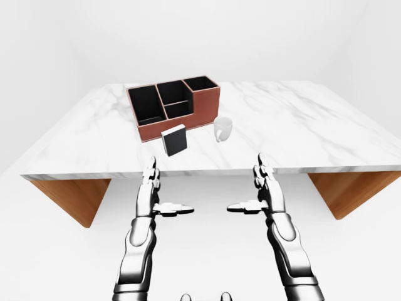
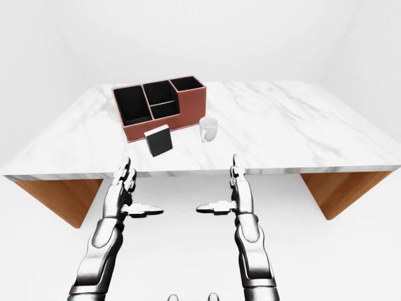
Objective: Pick up the book and place it in the front compartment of the caddy.
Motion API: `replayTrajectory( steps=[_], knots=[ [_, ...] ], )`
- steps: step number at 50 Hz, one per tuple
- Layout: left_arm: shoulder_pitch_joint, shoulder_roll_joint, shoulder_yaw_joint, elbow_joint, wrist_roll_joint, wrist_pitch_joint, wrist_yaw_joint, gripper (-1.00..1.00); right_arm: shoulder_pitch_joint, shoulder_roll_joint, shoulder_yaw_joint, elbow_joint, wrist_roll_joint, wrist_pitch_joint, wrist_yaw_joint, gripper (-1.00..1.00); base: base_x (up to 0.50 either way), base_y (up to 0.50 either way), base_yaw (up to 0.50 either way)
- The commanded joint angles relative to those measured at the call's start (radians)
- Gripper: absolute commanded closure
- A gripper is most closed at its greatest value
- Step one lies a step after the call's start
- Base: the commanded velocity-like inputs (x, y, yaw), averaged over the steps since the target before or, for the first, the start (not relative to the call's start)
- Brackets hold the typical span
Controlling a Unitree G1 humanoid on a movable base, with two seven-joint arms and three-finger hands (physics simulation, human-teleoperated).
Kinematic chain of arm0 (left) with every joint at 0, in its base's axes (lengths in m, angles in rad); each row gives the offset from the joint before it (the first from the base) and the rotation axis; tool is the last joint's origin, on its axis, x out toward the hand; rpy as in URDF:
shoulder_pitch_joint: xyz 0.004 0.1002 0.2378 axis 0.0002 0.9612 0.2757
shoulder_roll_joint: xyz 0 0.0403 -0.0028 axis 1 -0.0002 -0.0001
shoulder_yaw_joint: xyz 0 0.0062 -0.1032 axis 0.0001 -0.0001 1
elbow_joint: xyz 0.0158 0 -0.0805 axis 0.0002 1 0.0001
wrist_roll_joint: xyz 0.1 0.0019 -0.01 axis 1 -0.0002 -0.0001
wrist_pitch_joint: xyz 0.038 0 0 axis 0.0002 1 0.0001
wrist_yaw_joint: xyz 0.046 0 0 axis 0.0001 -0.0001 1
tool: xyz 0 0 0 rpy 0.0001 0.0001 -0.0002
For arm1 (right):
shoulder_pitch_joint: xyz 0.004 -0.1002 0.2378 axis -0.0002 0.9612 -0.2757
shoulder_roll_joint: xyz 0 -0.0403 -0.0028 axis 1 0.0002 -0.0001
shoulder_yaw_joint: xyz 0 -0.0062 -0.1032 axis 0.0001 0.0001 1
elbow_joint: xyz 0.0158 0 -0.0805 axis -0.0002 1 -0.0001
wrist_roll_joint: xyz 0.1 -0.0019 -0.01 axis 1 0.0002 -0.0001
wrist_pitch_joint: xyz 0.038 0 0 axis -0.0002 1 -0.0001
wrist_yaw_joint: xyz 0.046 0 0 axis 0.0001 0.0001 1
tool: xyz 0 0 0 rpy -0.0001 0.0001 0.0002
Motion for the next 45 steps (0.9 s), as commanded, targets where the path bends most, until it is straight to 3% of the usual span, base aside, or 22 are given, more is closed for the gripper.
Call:
replayTrajectory(
  steps=[1,5,7,11,36,41,45],
  knots=[
    [-0.003,0.014,0.027,-0.003,-0.017,0.017,-0.026,-1.00,0.003,-0.011,-0.020,-0.014,0.016,0.009,0.030,-1.00,0.00,0.00,0.00],
    [-0.001,0.014,0.025,-0.008,-0.015,0.026,-0.028,-1.00,0.012,-0.010,-0.014,-0.044,0.012,0.029,0.032,-1.00,0.00,0.00,0.00],
    [0.005,0.012,0.024,-0.036,-0.024,0.057,-0.033,-1.00,0.016,-0.009,-0.010,-0.062,0.009,0.041,0.035,-1.00,0.00,0.00,0.00],
    [0.012,0.013,0.020,-0.065,-0.019,0.077,-0.034,-1.00,0.025,-0.008,-0.005,-0.103,0.005,0.073,0.039,-1.00,0.00,0.00,0.00],
    [0.033,0.022,0.051,-0.358,-0.015,0.078,-0.053,-1.00,0.059,-0.009,-0.015,-0.379,0.021,0.082,0.057,-1.00,0.00,0.00,0.00],
    [0.033,0.023,0.059,-0.413,-0.017,0.078,-0.060,-1.00,0.072,-0.002,-0.035,-0.415,0.084,0.082,0.078,-1.00,0.00,0.00,0.00],
    [0.034,0.023,0.060,-0.424,-0.016,0.078,-0.062,-1.00,0.073,-0.007,-0.034,-0.412,0.086,0.082,0.076,-1.00,0.00,0.48,0.00]
  ],
)
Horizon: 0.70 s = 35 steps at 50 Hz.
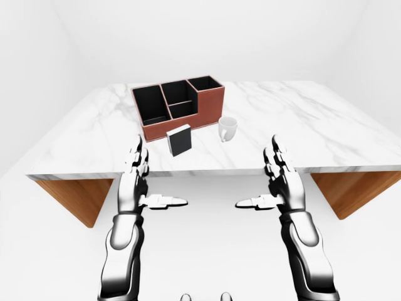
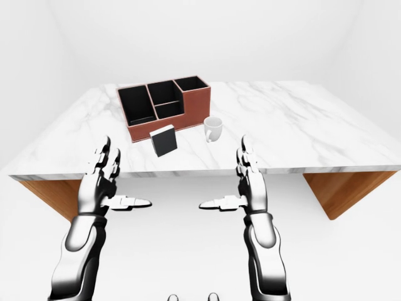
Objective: Pick up the book and place it in the front compartment of the caddy.
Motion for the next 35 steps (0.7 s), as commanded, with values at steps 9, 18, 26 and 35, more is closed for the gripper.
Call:
replayTrajectory(
  steps=[9,18,26,35],
  knots=[
    [0.003,0.009,0.017,-0.088,0.002,0.000,-0.011,-1.00,0.014,0.007,-0.004,-0.064,0.034,0.000,0.011,-1.00,0.00,0.50,0.00],
    [0.003,0.008,0.015,-0.085,0.003,0.000,-0.012,-1.00,0.016,0.008,-0.001,-0.064,0.033,0.000,0.010,-1.00,0.00,0.50,0.00],
    [0.003,0.008,0.015,-0.077,0.004,0.000,-0.012,-1.00,0.009,-0.001,0.014,-0.033,-0.006,0.000,0.006,-1.00,0.00,0.44,0.00],
    [0.007,0.008,0.014,-0.094,0.005,0.000,-0.012,-1.00,0.011,0.006,0.022,-0.046,-0.016,0.000,0.010,-1.00,0.00,0.00,0.00]
  ],
)
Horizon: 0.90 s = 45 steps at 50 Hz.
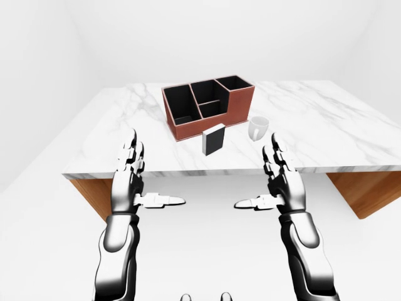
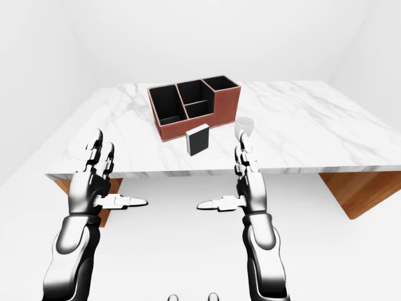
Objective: Pick up the book and place it in the front compartment of the caddy.
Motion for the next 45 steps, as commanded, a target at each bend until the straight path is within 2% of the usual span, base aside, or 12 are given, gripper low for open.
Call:
replayTrajectory(
  steps=[1,8,45],
  knots=[
    [0.004,-0.005,-0.003,-0.013,0.000,0.000,-0.002,-1.00,0.001,-0.006,0.011,-0.001,-0.023,0.000,0.004,-1.00,0.00,0.00,0.00],
    [0.004,-0.006,-0.003,-0.009,0.001,0.000,-0.003,-1.00,0.018,-0.005,0.022,-0.027,-0.018,0.000,0.032,-1.00,0.03,0.00,0.00],
    [0.000,-0.004,0.002,-0.002,-0.001,0.000,-0.004,-1.00,0.016,-0.004,0.018,-0.035,-0.032,0.000,0.030,-1.00,0.50,0.00,0.00]
  ],
)
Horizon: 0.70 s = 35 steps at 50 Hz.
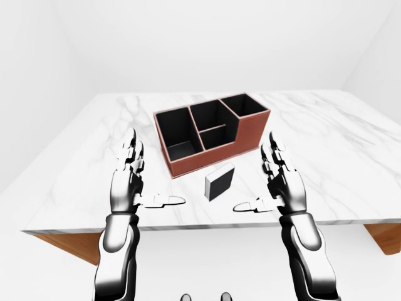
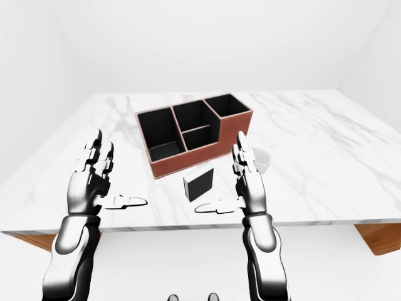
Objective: Pick up the book and place it in the front compartment of the caddy.
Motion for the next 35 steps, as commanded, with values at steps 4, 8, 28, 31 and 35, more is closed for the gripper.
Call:
replayTrajectory(
  steps=[4,8,28,31,35],
  knots=[
    [-0.001,0.000,0.000,0.006,0.001,0.000,0.000,-1.00,0.003,0.001,0.004,0.010,-0.002,0.000,0.001,-1.00,0.50,0.00,0.00],
    [0.004,-0.001,-0.003,0.003,0.001,0.000,-0.001,-1.00,0.003,0.001,0.004,0.012,-0.003,0.000,0.000,-1.00,0.50,0.00,0.00],
    [-0.005,0.002,0.006,-0.003,-0.004,0.000,-0.001,-1.00,0.005,-0.005,0.019,-0.040,-0.032,0.000,-0.010,-1.00,0.47,0.00,0.00],
    [-0.004,0.002,0.006,-0.009,-0.005,0.000,-0.001,-1.00,0.005,-0.003,0.017,-0.046,-0.035,0.000,-0.007,-1.00,0.00,0.00,0.00],
    [-0.005,0.002,0.006,-0.004,-0.004,0.000,-0.001,-1.00,0.005,-0.001,0.017,-0.043,-0.037,0.000,-0.006,-1.00,0.00,0.00,0.00]
  ],
)
